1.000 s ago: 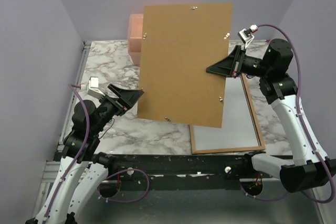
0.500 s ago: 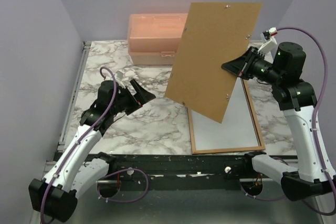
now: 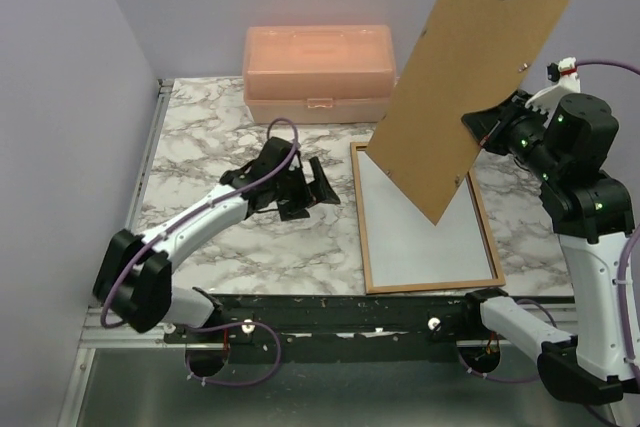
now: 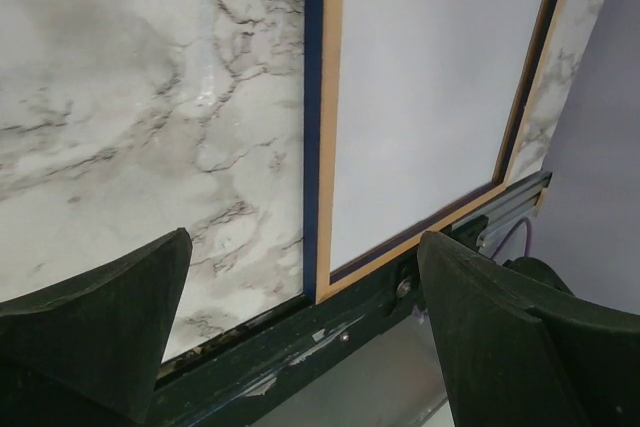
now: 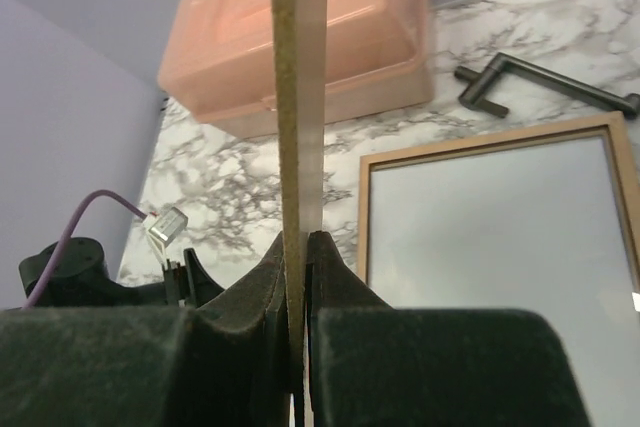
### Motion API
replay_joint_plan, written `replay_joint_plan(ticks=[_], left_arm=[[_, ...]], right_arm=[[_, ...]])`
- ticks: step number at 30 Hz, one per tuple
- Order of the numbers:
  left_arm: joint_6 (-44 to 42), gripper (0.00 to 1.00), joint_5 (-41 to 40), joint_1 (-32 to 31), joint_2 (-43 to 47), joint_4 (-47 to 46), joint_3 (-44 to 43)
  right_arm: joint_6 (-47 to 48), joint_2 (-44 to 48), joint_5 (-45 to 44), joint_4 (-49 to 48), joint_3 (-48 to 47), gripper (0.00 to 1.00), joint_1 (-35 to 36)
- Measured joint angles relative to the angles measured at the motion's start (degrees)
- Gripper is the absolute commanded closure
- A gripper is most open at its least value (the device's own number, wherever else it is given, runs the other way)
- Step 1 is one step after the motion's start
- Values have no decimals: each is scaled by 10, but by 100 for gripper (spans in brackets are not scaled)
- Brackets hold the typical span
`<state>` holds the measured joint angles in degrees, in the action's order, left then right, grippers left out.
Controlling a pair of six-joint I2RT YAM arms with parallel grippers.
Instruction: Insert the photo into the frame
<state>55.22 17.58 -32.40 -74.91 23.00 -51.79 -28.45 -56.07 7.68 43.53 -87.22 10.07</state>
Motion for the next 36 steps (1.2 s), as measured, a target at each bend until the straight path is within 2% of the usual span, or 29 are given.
replay_joint_plan(ticks=[11, 15, 22, 26, 31, 36], left_arm=[[-21, 11, -52, -123, -245, 76, -197], [-30, 16, -96, -155, -309, 129, -266], [-43, 29, -162, -191, -395, 205, -354], [-49, 39, -186, -204, -435, 238, -388], [-54, 61, -196, -209, -453, 251, -400], [-59, 77, -205, -210, -454, 251, -403]], right_arm=[[18, 0, -91, 35, 0, 99, 0], [22, 2, -104, 38, 0, 99, 0], [26, 6, -117, 39, 1, 99, 0], [26, 7, -121, 42, 1, 99, 0], [26, 7, -124, 42, 1, 99, 0], [25, 7, -123, 42, 4, 99, 0]])
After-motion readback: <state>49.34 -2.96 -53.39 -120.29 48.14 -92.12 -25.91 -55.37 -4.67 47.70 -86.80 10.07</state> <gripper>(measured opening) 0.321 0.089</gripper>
